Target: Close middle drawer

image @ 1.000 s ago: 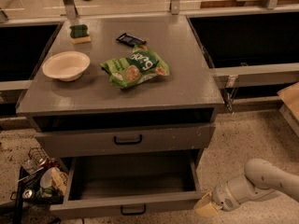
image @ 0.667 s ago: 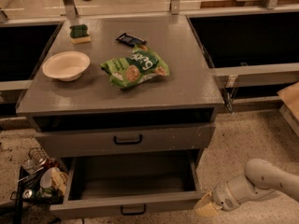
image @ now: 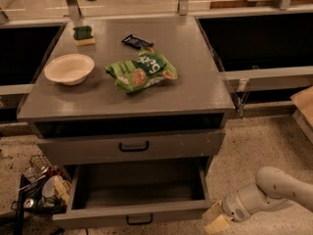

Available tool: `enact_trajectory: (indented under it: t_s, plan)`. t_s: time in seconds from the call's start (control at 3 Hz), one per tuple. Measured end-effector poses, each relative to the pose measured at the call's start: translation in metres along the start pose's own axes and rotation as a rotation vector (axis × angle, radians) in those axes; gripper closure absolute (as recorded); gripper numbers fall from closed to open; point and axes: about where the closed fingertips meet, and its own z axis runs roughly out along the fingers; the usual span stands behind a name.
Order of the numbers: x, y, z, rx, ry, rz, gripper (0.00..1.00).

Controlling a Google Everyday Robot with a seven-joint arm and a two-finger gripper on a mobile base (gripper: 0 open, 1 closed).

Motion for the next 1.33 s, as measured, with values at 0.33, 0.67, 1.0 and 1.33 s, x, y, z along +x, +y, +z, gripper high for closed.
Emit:
enact_trajectory:
  t_s: [0.33,0.67,1.0,1.33]
  plan:
    - [0.0000,0.0000,0.0000,0.000,0.000,0.000,0.00]
    - [0.0000,0.0000,0.0001,0.000,0.000,0.000,0.00]
    - [0.0000,0.0000,0.0001,0.000,0.000,0.000,0.18]
    - [0.0000,0.0001,0.0001,0.000,0.000,0.000,0.48]
